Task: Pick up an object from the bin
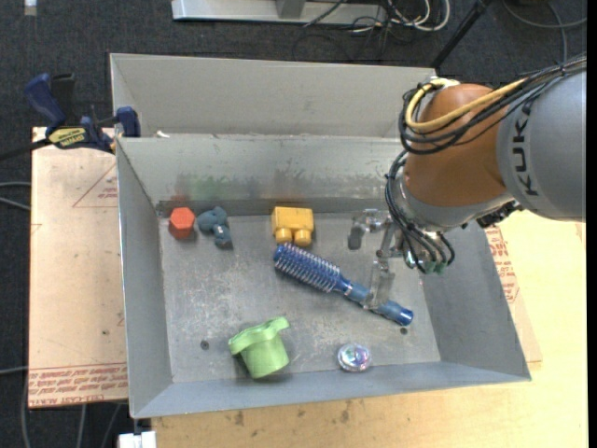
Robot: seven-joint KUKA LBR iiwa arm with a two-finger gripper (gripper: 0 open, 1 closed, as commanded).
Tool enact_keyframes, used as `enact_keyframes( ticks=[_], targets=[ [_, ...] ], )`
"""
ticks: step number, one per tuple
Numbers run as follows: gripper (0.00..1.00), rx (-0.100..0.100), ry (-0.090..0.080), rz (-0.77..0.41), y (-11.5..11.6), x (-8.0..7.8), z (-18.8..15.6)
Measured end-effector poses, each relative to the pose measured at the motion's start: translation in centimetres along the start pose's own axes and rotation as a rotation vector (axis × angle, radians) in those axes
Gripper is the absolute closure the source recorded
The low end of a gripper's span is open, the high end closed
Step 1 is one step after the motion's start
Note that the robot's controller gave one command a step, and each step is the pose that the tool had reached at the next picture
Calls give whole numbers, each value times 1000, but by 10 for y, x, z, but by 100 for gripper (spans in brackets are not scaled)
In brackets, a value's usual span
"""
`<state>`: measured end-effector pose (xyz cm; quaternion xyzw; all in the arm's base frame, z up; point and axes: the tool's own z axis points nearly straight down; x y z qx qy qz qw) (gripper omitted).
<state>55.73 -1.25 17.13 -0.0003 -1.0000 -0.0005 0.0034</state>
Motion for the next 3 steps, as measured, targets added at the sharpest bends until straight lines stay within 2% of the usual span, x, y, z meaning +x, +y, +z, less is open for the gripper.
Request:
enact_keyframes(
  ticks=[1, 2, 3],
  targets=[
    [0, -1, -5, 351, 40, -5, 102],
    [100, -1, -6, 351, 39, -5, 102],
    [100, -3, -16, 307, 56, -11, -50]
  ],
)
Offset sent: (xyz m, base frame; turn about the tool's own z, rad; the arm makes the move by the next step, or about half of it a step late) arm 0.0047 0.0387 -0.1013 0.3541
